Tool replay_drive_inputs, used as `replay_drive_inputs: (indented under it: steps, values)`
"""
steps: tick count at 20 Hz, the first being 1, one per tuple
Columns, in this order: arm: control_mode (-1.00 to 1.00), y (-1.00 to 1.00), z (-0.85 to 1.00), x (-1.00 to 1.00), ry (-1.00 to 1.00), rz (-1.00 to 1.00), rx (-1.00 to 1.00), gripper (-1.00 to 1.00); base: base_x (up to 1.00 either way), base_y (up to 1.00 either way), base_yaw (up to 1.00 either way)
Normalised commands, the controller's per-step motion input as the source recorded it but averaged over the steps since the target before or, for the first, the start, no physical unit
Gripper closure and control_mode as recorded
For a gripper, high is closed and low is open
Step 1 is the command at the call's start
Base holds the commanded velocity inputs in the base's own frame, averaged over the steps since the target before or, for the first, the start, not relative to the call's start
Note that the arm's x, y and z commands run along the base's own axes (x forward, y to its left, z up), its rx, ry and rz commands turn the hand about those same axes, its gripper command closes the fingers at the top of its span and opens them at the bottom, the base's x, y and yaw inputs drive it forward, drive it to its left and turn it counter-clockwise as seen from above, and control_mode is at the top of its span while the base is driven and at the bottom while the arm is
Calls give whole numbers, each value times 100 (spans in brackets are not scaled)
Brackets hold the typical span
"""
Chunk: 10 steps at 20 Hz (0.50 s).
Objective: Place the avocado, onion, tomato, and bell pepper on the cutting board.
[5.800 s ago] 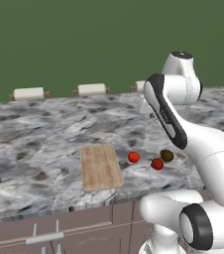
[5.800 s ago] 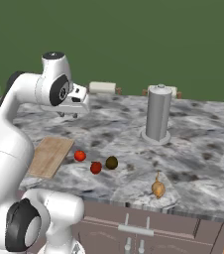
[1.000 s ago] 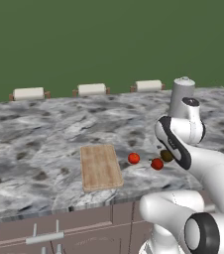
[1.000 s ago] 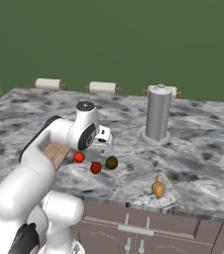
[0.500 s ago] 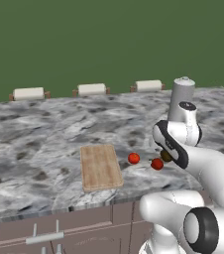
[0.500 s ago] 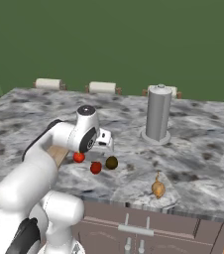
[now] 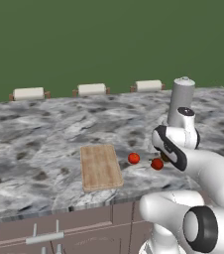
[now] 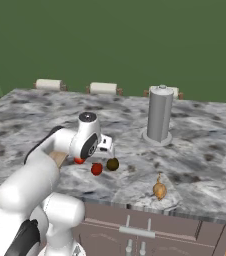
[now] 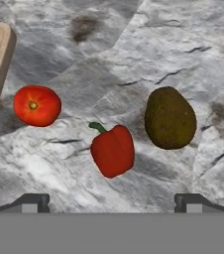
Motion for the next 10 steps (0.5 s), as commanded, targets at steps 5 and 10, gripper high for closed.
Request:
replay_drive_inputs:
  steps: [5, 10]
  values:
    - [-100, 0, -16, 0, 0, 0, 0, -100, 0, 0, 0]
    - [-100, 2, -16, 4, 1, 0, 1, -100, 0, 0, 0]
